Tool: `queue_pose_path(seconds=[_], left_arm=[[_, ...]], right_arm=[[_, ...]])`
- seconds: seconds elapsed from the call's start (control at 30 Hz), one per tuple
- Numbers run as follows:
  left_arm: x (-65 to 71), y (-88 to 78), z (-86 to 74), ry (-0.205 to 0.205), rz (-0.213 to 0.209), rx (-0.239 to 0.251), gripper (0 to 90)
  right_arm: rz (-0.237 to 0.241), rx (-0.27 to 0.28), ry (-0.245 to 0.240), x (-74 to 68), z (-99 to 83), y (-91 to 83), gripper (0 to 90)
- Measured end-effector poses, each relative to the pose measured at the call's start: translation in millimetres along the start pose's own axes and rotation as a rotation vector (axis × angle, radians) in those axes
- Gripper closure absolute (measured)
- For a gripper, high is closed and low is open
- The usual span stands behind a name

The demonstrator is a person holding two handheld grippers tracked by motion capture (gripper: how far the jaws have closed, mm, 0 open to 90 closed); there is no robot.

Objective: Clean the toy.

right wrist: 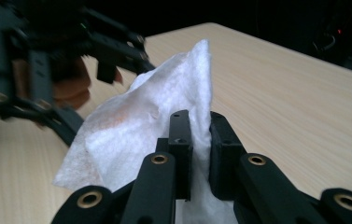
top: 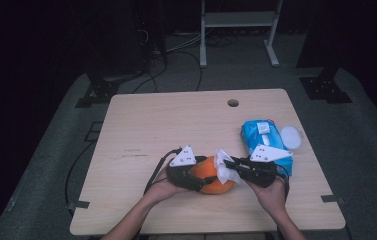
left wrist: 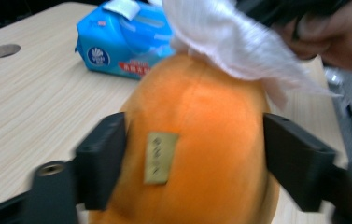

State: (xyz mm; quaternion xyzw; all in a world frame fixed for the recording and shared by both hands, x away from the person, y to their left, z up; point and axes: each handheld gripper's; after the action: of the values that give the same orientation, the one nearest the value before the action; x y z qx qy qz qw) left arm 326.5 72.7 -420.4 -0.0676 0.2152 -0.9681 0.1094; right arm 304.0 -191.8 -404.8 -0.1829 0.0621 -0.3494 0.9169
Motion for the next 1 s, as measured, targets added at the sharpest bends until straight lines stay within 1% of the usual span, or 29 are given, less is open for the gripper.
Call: queue_pose_path(seconds=[0.03, 0.1, 0.13, 0.17, 0.2, 0.23, 0.3, 0.37, 0.43, 0.47, 0.5, 0.53, 0.57, 0.6, 0.63, 0.67, 0.7, 0.73, 0.8, 0.83, 0.9, 0.93, 0.97, 1.0], left_arm=[[-1.4, -0.1, 0.0, -0.008, 0.001, 0.01, 18.1], [-4.1, -0.2, -1.2, -0.015, 0.005, 0.003, 11.8], [-5.8, 0.0, -2.9, -0.024, 0.002, 0.0, 11.9], [-6.8, 0.8, -4.8, -0.032, -0.002, 0.002, 14.5], [-7.1, 1.8, -6.1, -0.029, -0.007, 0.001, 17.9], [-6.4, 2.8, -6.4, -0.025, -0.001, -0.002, 21.6], [-4.4, 4.8, -6.2, -0.024, 0.005, -0.003, 24.8], [0.7, 9.2, -5.8, -0.013, 0.014, -0.002, 25.5], [5.9, 12.0, -3.7, 0.017, 0.022, -0.022, 25.5], [7.6, 12.3, -2.9, 0.024, 0.027, -0.026, 25.4], [7.2, 11.4, -2.8, 0.02, 0.023, -0.023, 24.8], [5.3, 9.8, -3.3, 0.013, 0.014, -0.012, 23.6], [3.1, 8.4, -4.0, -0.003, 0.006, 0.006, 21.3], [0.6, 8.2, -4.5, -0.024, 0.007, 0.025, 18.9], [-2.1, 9.4, -4.8, -0.049, 0.018, 0.022, 14.8], [-4.0, 11.2, -5.7, -0.08, 0.014, 0.014, 9.6], [-5.0, 12.9, -7.5, -0.091, 0.003, 0.008, 9.4], [-3.8, 14.5, -9.3, -0.087, -0.006, 0.005, 9.9], [-0.7, 14.6, -9.5, -0.037, -0.028, -0.012, 13.6], [0.2, 13.0, -8.6, -0.025, -0.043, -0.016, 15.6], [-0.5, 8.7, -7.6, -0.025, -0.09, 0.002, 20.6], [-1.3, 7.4, -7.9, -0.03, -0.101, 0.016, 21.2], [-2.2, 7.5, -8.3, -0.037, -0.094, 0.022, 20.5], [-3.2, 9.2, -8.8, -0.045, -0.081, 0.019, 17.6]], right_arm=[[-0.007, -0.007, 0.008, 2.7, -2.6, 0.1, 80.7], [-0.028, -0.018, 0.021, 8.0, -6.3, -1.0, 80.7], [-0.041, -0.024, 0.026, 10.6, -7.9, -1.9, 80.8], [-0.044, -0.025, 0.037, 13.8, -9.3, -2.4, 80.8], [-0.033, -0.026, 0.058, 16.4, -10.1, -2.9, 80.8], [-0.028, -0.022, 0.065, 17.0, -10.1, -3.0, 80.9], [-0.029, -0.012, 0.046, 12.9, -7.1, -3.3, 81.0], [-0.004, 0.004, 0.035, 6.6, -2.4, -2.5, 81.0], [0.023, 0.013, 0.004, -2.2, 2.5, 0.1, 81.0], [0.025, 0.005, -0.018, -6.8, 4.3, 1.5, 81.0], [0.015, -0.001, -0.046, -10.0, 5.1, 2.6, 81.0], [0.007, -0.003, -0.057, -10.7, 4.7, 2.6, 81.0], [0.008, -0.01, -0.044, -9.0, 3.6, 1.9, 80.9], [0.01, -0.011, -0.03, -5.9, 2.1, 1.4, 80.9], [0.013, -0.011, -0.011, -3.2, 0.5, 0.7, 80.9], [0.013, -0.01, -0.004, -0.5, -0.9, -0.1, 80.9], [0.009, -0.011, 0.003, 1.5, -1.9, -0.7, 80.9], [0.006, -0.014, 0.005, 3.4, -2.7, -1.1, 80.9], [-0.005, -0.025, 0.003, 7.3, -4.1, -1.3, 80.8], [-0.015, -0.027, 0.005, 9.4, -5.3, -1.8, 80.8], [-0.035, -0.03, 0.019, 14.1, -8.3, -4.2, 80.8], [-0.045, -0.029, 0.028, 15.9, -9.8, -5.8, 80.8], [-0.044, -0.027, 0.036, 17.8, -11.1, -7.0, 80.8], [-0.036, -0.028, 0.047, 18.9, -12.0, -7.8, 80.8]])
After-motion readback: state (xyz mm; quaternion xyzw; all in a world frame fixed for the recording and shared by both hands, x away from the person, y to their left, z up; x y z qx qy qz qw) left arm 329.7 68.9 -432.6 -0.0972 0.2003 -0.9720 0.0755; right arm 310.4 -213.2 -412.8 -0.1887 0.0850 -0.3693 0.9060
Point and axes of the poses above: each handheld gripper's, and its own axes: y roughly forward along the jaws, z roughly out of its top, x roughly to its right, and after that the axes turned 7 degrees about -z, right-handed
